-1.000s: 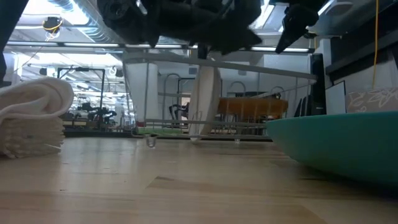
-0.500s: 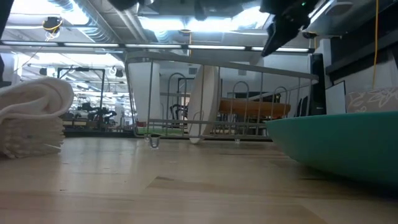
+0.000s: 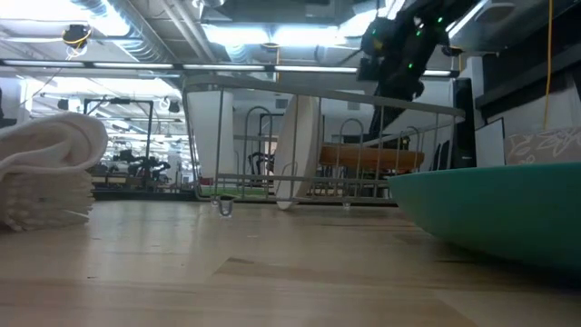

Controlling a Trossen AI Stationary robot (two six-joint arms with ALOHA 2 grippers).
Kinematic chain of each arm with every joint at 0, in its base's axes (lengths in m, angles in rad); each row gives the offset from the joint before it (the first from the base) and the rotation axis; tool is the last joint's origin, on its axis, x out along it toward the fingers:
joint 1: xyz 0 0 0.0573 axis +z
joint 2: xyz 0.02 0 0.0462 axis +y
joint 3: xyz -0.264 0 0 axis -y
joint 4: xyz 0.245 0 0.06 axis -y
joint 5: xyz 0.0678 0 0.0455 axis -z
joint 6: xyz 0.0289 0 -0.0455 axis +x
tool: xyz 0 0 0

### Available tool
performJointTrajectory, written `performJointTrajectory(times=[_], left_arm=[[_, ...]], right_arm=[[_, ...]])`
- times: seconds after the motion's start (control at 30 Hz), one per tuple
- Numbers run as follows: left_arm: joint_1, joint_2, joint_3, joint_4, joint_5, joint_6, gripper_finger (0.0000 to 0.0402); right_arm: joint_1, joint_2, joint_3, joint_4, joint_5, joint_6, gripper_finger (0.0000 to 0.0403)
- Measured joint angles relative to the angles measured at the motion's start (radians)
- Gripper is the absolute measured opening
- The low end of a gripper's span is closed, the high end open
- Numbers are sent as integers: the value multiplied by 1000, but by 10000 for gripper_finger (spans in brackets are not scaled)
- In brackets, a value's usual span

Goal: Sort dishes
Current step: Put the brown plate in the dish rack

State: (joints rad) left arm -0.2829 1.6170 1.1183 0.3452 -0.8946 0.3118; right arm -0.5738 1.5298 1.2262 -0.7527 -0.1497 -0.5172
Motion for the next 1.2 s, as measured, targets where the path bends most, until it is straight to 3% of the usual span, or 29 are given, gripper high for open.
performJointTrajectory(times=[0.23, 0.77, 0.97, 1.2], left_arm=[[12, -9, 0, -97, -37, -18, 0], [22, -9, 0, -312, -37, -216, 0], [24, -9, 0, -318, -37, -213, 0], [24, -9, 0, -319, -37, -208, 0]], right_arm=[[-3, 71, 36, -1, 10, -41, 159], [-3, 204, 157, -79, 11, -6, 159], [-3, 230, 157, -84, 61, -4, 159], [-3, 230, 157, -94, 44, -4, 155]])
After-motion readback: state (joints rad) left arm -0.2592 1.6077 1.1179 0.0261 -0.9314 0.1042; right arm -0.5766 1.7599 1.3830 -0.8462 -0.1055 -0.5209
